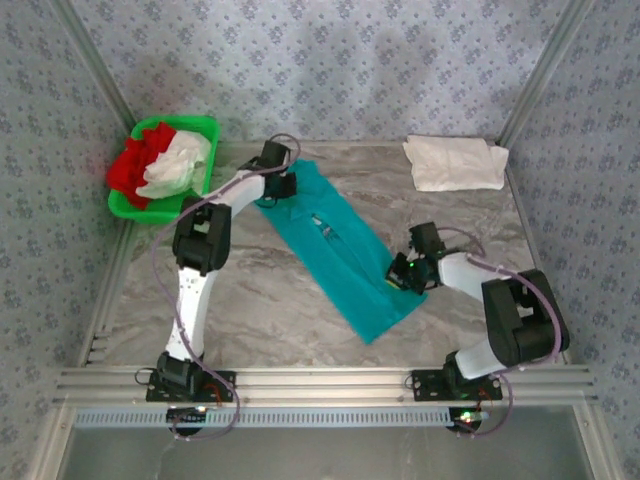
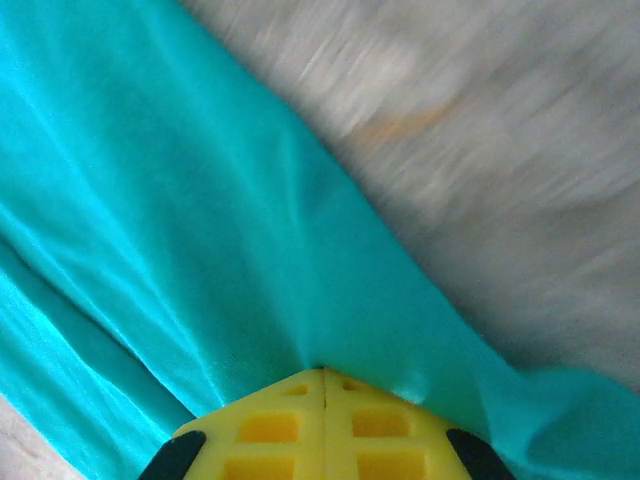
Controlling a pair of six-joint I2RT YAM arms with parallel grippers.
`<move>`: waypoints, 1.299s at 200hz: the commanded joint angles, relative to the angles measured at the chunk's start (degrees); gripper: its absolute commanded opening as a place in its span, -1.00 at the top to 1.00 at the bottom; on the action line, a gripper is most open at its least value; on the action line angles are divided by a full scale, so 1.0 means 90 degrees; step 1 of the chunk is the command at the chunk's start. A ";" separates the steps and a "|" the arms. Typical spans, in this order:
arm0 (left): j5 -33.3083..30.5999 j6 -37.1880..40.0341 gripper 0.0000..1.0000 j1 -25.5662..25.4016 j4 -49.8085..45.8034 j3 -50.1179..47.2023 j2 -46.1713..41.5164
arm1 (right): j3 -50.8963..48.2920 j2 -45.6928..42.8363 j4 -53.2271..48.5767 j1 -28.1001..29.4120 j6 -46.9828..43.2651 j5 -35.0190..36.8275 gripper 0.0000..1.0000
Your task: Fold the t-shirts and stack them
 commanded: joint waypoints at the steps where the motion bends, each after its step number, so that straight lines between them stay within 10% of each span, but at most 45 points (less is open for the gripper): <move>1: 0.0176 0.0402 1.00 0.0065 -0.1001 0.1675 0.0561 | -0.0322 -0.0023 0.0091 0.0794 0.0775 0.0419 1.00; 45: 0.0069 0.0724 1.00 0.0340 -0.1550 0.2751 0.0198 | 0.0547 -0.0823 -0.0895 0.0881 0.0000 0.1140 1.00; 81: 0.0155 0.0137 1.00 0.0408 0.1670 -0.2469 -0.3385 | 0.1793 -0.0389 -0.1171 0.0502 -0.1090 0.0801 0.98; 108: 0.0164 -0.0598 1.00 0.0106 0.2051 -0.4523 -0.4680 | 0.3454 0.1330 -0.1901 0.0491 -0.2217 0.0193 1.00; 176: -0.0334 -0.1109 1.00 -0.0218 0.1491 -0.4432 -0.3470 | 0.6880 0.4410 -0.2889 0.0551 -0.2653 -0.0363 1.00; 260: -0.0308 -0.1370 1.00 -0.0199 0.1227 -0.2976 -0.1460 | 0.5588 0.4469 -0.1603 0.0232 -0.1822 -0.0259 1.00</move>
